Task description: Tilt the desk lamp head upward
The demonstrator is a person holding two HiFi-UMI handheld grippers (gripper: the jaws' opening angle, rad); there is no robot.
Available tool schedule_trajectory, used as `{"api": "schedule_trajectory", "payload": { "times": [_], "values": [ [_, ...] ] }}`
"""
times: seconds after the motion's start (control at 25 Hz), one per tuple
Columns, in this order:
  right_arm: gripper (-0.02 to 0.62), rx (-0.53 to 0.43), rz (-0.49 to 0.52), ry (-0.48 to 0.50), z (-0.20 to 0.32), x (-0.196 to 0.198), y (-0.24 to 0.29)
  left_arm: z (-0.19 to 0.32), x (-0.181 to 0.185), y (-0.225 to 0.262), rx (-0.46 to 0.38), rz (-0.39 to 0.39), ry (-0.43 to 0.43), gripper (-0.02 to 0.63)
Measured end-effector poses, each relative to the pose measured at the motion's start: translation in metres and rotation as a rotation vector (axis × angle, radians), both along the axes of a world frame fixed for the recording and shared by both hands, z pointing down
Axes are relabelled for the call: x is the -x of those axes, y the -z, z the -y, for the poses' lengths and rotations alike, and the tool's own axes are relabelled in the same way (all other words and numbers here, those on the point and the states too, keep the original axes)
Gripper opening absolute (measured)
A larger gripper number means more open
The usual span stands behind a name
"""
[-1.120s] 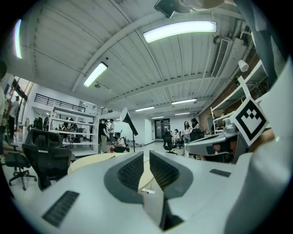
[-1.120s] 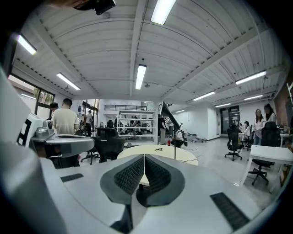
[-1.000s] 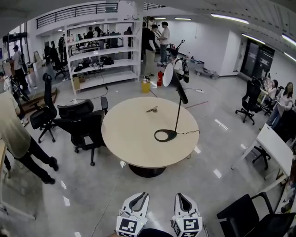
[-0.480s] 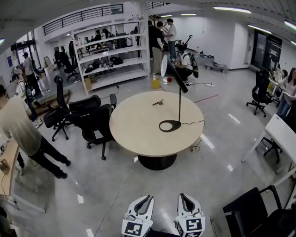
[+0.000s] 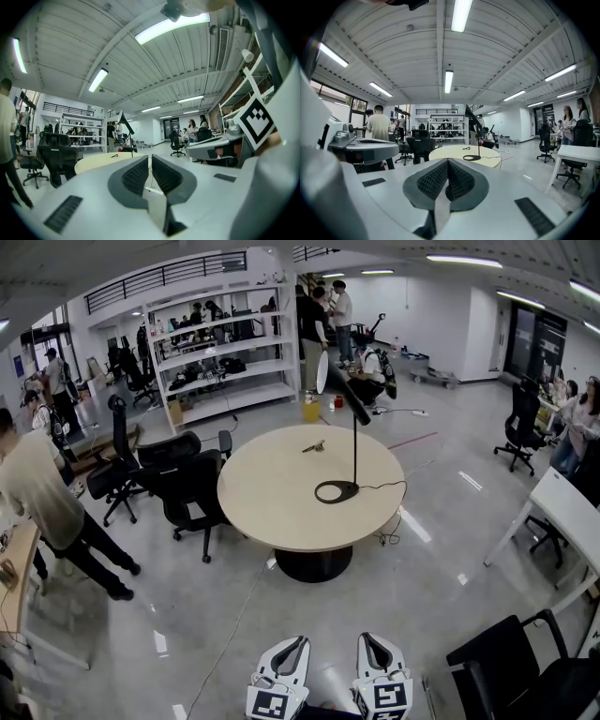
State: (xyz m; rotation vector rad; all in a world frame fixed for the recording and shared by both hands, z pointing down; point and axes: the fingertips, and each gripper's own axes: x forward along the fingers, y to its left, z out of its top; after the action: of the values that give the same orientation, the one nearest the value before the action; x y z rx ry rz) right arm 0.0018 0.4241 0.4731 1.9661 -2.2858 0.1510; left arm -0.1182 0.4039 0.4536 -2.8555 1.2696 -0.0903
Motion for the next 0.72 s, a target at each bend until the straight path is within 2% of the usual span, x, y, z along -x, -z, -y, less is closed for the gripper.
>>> {"api": "schedule_trajectory", "payload": {
  "times": [0.16, 0.52, 0.72],
  "values": [
    [0.015, -0.007, -0.005, 0.004, -0.008, 0.005, 0.003, -0.013, -0.001, 0.001, -0.008, -0.001, 0.008, 0.049],
    [0.015, -0.008, -0.003, 0.035, -0.007, 0.025, 0.001, -0.018, 0.023, -0.001, -0.014, 0.003, 0.062, 0.048],
    [0.015, 0.025, -0.009, 0.046, -0.013, 0.025, 0.004, -0.022, 0.021, 0.000, -0.005, 0.004, 0.076, 0.048]
  ]
}}
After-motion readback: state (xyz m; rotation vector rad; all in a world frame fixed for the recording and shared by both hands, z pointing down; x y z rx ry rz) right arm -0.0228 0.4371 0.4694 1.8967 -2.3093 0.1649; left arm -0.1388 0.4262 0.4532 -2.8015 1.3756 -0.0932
